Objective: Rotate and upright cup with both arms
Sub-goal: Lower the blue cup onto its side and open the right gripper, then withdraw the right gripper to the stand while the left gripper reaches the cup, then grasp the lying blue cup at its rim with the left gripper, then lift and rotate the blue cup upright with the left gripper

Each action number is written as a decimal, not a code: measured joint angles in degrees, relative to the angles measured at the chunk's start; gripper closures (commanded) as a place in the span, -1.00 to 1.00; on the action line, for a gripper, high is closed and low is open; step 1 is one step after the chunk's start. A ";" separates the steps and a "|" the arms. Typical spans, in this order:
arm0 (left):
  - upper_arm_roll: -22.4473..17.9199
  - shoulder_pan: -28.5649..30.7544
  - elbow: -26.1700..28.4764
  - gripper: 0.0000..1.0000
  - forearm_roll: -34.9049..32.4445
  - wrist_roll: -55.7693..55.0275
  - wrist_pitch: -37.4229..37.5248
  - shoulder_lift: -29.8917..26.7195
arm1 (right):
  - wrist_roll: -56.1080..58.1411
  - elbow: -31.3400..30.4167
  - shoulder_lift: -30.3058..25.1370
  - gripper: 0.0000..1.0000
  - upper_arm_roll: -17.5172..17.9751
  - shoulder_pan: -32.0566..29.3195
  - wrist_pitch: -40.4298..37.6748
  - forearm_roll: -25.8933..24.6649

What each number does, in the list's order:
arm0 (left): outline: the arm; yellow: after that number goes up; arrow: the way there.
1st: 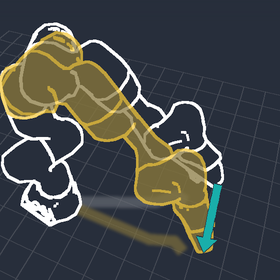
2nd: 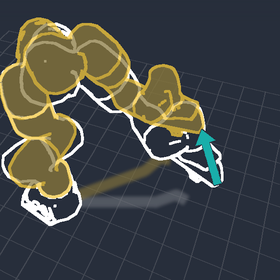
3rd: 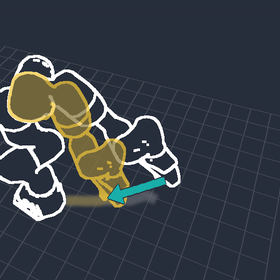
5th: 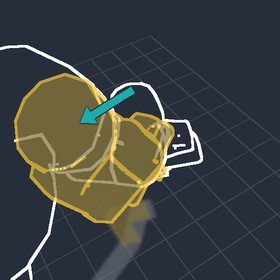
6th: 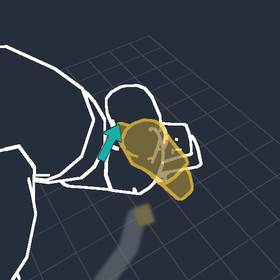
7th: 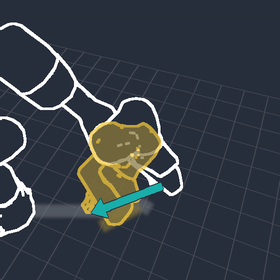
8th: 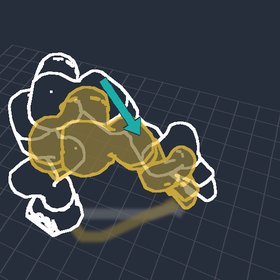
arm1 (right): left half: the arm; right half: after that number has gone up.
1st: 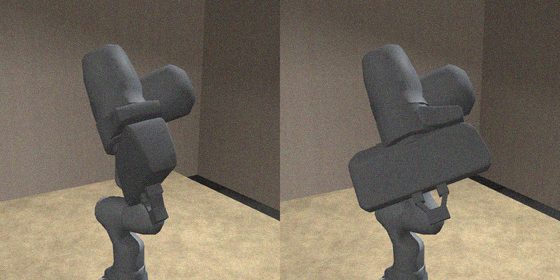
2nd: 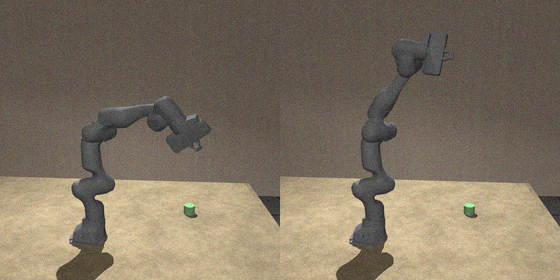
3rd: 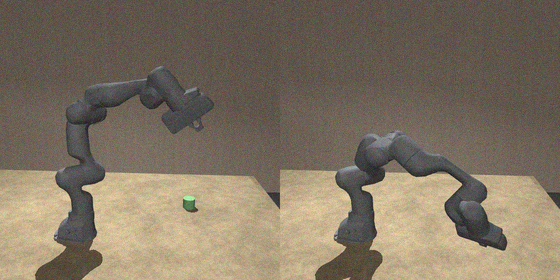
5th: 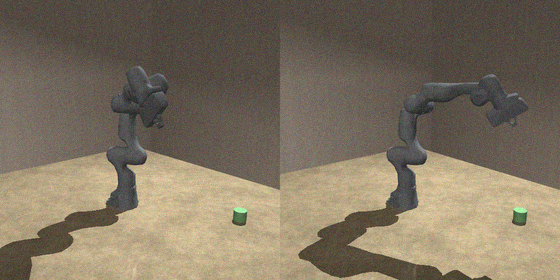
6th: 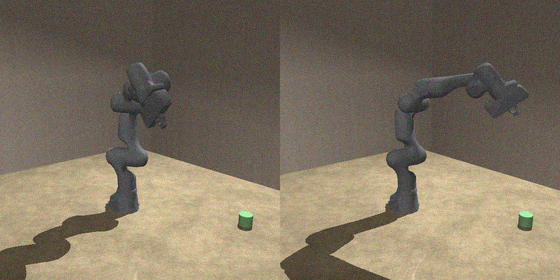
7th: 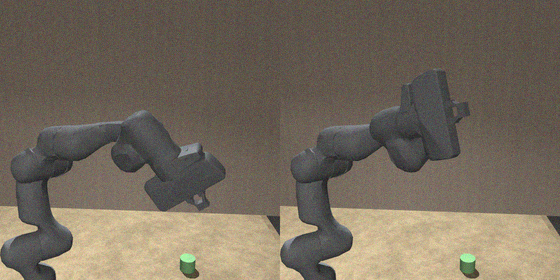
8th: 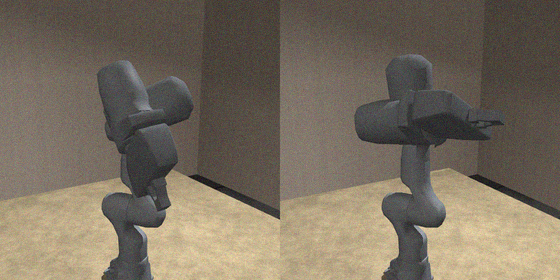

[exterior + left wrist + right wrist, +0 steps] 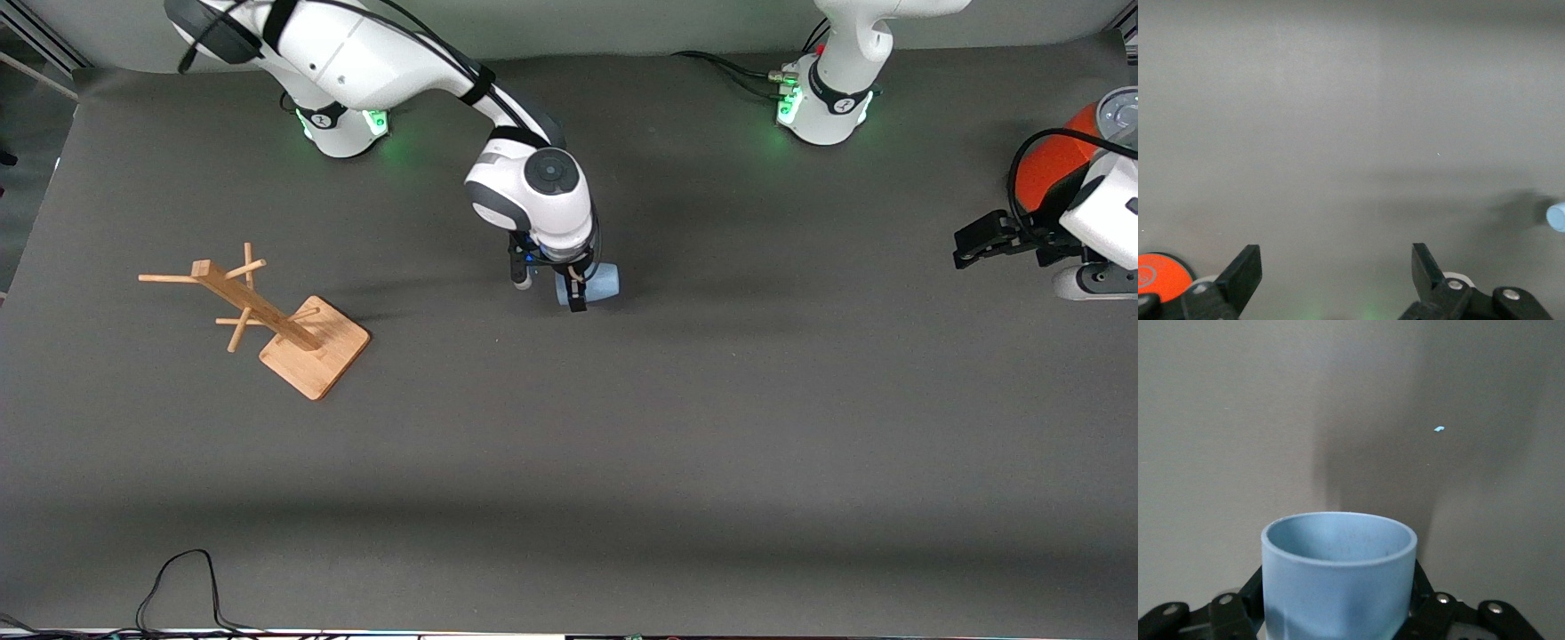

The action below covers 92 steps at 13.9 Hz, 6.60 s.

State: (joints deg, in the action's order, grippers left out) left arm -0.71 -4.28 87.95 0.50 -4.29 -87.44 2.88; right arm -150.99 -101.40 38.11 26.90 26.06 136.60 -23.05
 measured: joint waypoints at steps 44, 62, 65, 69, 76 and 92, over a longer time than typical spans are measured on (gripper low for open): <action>21.03 -34.45 -28.18 -1.00 -17.93 -74.62 1.81 33.76 | 135.99 3.22 -40.43 -1.00 -26.43 -20.86 -40.67 26.25; 12.07 -48.03 -30.06 -1.00 -24.13 -86.92 -1.13 52.87 | 138.19 0.98 -38.58 -1.00 -25.93 -20.54 -38.74 25.70; 12.16 -48.19 -29.96 -1.00 -23.83 -86.92 -1.12 54.57 | 138.30 1.06 -39.04 -1.00 -25.68 -19.79 -38.71 25.69; 12.34 -48.56 -29.92 -1.00 -23.38 -86.92 -0.74 54.93 | 138.30 1.07 -39.38 -1.00 -25.66 -18.12 -38.71 25.69; 12.37 -48.58 -29.94 0.17 -21.98 -86.92 0.17 54.93 | 138.30 1.64 -39.57 -1.00 -25.66 -16.83 -38.54 25.67; 12.39 -47.91 -30.93 1.00 -19.61 -86.10 4.10 53.30 | 138.30 1.71 -39.65 -1.00 -25.66 -16.51 -37.52 25.60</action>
State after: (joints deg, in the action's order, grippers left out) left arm 11.68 -52.19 57.02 -19.10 -90.40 -83.34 56.18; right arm -12.69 -99.69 -1.54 1.23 9.56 99.07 2.56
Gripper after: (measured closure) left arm 0.943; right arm 0.000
